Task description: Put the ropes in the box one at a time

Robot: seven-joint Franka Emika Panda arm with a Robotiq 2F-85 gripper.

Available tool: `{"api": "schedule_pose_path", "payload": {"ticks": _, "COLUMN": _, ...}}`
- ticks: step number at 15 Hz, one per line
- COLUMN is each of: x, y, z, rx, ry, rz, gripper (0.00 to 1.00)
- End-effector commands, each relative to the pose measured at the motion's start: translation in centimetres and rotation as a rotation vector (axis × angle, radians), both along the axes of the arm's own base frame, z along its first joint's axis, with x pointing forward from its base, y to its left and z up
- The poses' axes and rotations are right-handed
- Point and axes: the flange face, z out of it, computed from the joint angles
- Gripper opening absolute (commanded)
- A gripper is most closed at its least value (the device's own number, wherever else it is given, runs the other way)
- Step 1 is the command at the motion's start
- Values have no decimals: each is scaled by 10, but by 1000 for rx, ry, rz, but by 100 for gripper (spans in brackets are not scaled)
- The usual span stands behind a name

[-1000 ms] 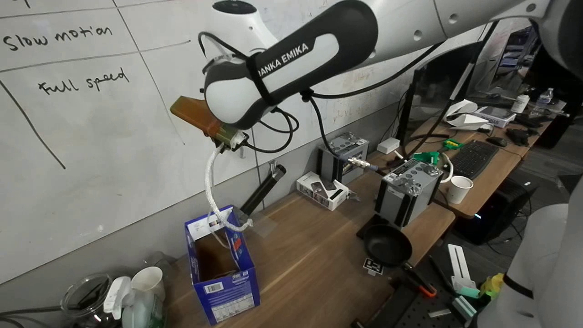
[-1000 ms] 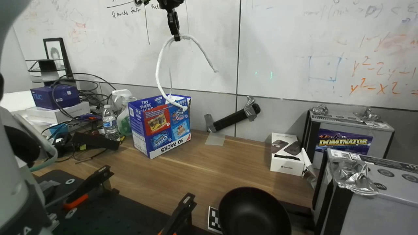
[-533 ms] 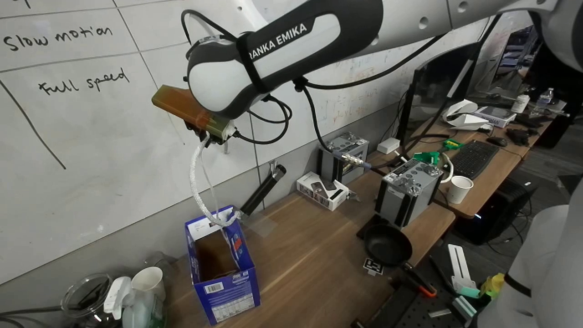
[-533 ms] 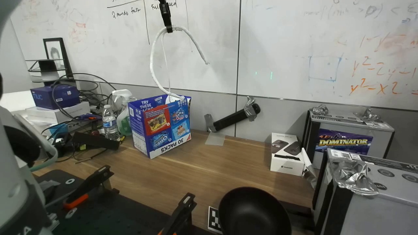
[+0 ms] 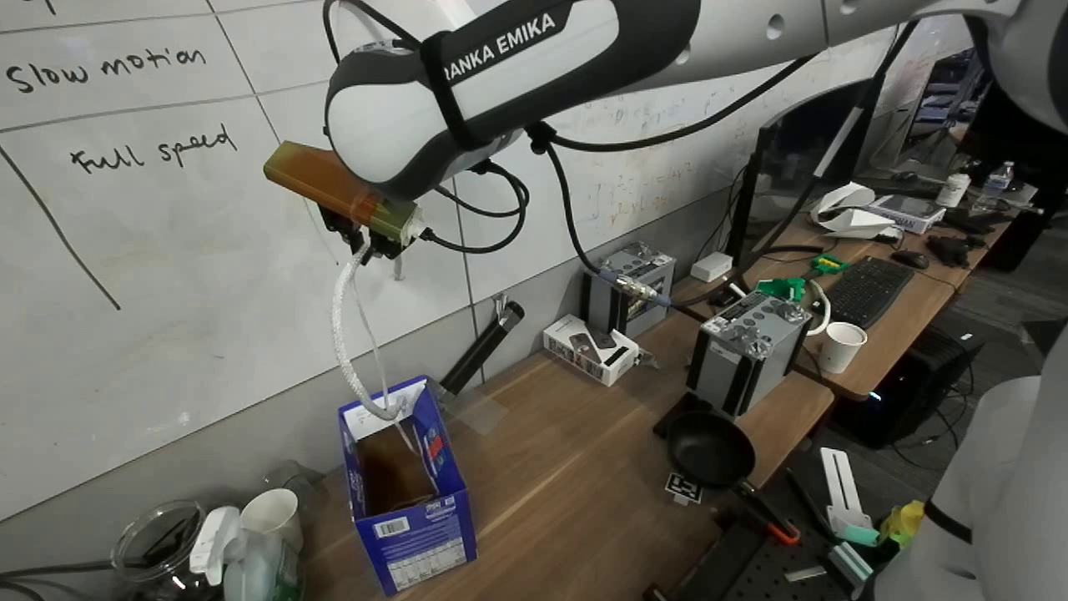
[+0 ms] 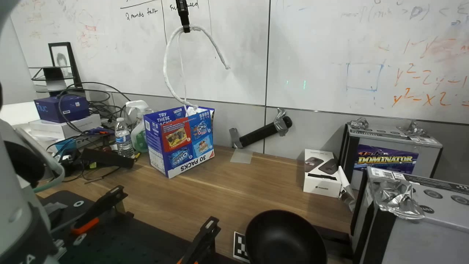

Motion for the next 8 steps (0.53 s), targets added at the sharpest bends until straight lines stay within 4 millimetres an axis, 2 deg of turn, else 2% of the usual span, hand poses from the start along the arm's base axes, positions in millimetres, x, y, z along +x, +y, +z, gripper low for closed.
{"api": "schedule_pose_path", "payload": {"ticks": 1, "x": 5, "y": 7, "z": -3, "rx": 12, "ry": 6, "rz": 42, "gripper": 5}}
{"api": "schedule_pose_path", "payload": {"ticks": 8, "x": -1, "y": 39, "z": -36, "rx": 22, "ry": 33, "rz": 189, "gripper": 5}}
